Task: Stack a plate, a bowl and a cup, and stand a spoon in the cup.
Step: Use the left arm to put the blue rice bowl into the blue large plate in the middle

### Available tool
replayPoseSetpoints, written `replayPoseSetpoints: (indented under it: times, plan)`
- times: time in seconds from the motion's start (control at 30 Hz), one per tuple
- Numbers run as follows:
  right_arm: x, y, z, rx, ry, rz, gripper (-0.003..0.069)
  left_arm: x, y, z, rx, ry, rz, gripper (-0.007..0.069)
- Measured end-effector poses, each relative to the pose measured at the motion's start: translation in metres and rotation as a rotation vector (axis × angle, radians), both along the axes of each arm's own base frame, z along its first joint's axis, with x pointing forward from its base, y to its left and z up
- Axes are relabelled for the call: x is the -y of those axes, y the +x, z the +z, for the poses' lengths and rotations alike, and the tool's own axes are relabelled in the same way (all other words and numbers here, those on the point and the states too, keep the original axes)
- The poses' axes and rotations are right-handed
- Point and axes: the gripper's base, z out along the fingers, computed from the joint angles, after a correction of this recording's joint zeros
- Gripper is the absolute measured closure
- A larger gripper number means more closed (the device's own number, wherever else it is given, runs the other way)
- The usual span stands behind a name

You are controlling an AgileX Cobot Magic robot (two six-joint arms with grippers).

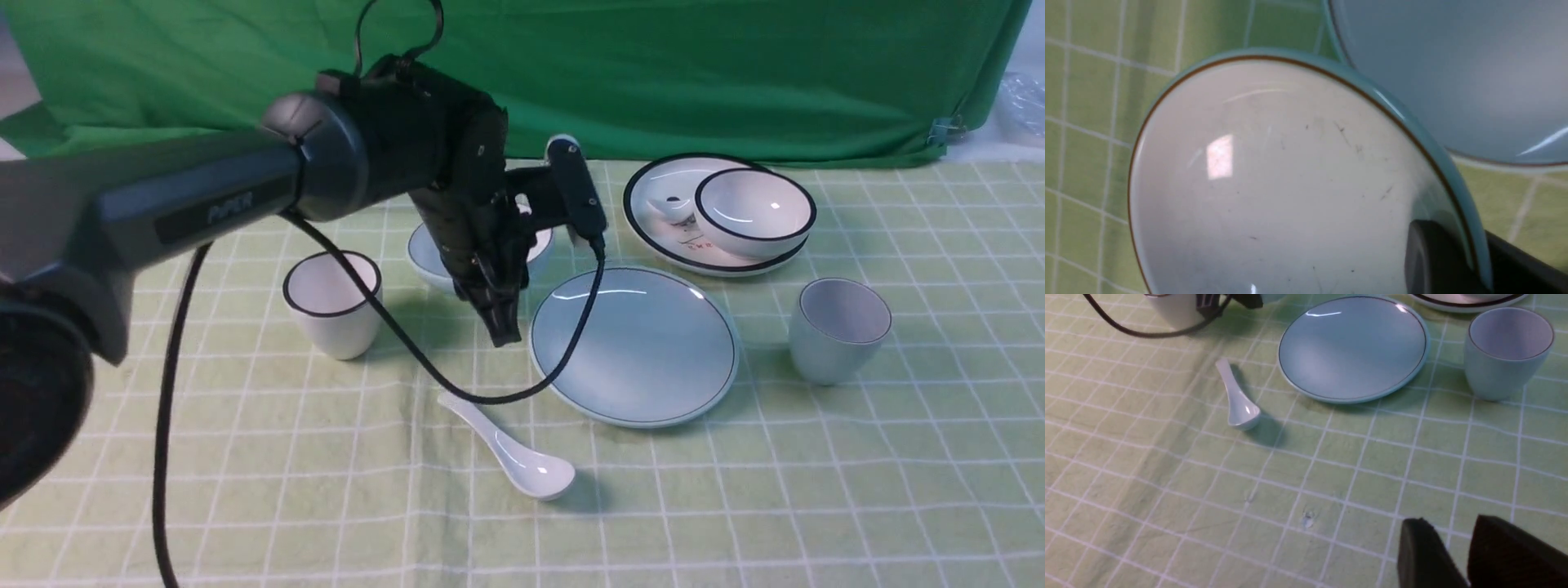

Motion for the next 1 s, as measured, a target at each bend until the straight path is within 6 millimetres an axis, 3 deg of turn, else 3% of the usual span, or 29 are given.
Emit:
replayPoseSetpoints:
  times: [0.03, 0.13, 0.17, 0.37, 0.53, 0.83, 1.0]
  plan:
    - [0.000, 0.000, 0.001, 0.009, -0.002, 0.000, 0.0442, 0.014, -0.011, 0.015, 0.022, -0.029, -0.033, 0.0582]
    - [0.000, 0.001, 0.001, 0.020, -0.001, -0.002, 0.0442, 0.031, -0.022, 0.018, 0.030, -0.045, -0.076, 0.0582]
    - [0.000, 0.001, 0.002, 0.025, -0.002, -0.002, 0.0442, 0.048, -0.032, 0.011, 0.020, -0.046, -0.118, 0.0582]
    - [0.000, 0.000, 0.001, 0.013, -0.009, 0.005, 0.0442, 0.080, -0.045, -0.021, -0.002, -0.022, -0.195, 0.0582]
    - [0.000, 0.000, 0.000, 0.007, -0.014, 0.010, 0.0440, 0.090, -0.043, -0.032, 0.041, -0.049, -0.212, 0.0582]
    - [0.000, 0.000, 0.000, 0.007, -0.014, 0.010, 0.0424, 0.088, -0.044, -0.039, 0.006, -0.022, -0.208, 0.0559]
    - [0.000, 0.000, 0.000, 0.008, -0.015, 0.010, 0.0417, 0.088, -0.044, -0.039, 0.001, -0.021, -0.206, 0.0471]
